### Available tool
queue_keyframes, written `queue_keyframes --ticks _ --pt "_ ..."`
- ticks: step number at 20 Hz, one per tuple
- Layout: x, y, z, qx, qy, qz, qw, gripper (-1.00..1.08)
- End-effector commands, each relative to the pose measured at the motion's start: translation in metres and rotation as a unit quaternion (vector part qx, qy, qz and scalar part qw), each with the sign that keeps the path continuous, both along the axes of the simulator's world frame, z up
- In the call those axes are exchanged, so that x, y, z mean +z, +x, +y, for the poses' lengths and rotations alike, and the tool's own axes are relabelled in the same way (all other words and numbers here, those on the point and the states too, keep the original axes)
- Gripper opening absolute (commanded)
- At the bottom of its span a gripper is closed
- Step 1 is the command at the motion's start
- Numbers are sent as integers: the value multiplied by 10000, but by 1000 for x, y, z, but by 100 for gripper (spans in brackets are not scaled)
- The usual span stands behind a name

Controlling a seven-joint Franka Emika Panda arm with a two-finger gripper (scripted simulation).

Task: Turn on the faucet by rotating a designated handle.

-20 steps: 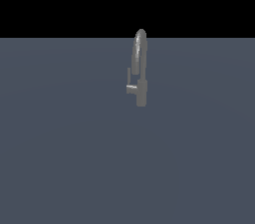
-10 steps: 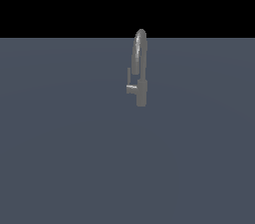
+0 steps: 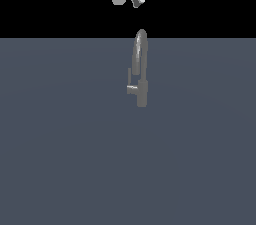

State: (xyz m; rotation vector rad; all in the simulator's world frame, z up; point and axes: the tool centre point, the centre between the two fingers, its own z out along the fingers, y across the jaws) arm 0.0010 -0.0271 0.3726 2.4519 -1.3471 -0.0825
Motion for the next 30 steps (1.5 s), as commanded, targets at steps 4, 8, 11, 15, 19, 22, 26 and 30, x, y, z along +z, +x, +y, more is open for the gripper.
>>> queue_keyframes --ticks 4,8,11,15,19,22,26,30 --pt "-32 26 -1 -571 -459 -49 9973 -100" --pt "-56 43 -1 -952 -816 -118 9920 -100" --pt "-75 56 -1 -1219 -1094 -190 9863 -100" --pt "-101 70 0 -1549 -1474 -318 9764 -100" --pt "-127 84 2 -1845 -1858 -481 9639 -100" --pt "-146 93 3 -2045 -2146 -628 9530 -100" --pt "-171 103 6 -2260 -2488 -834 9381 -100" --pt "-190 110 8 -2406 -2747 -1016 9254 -100"
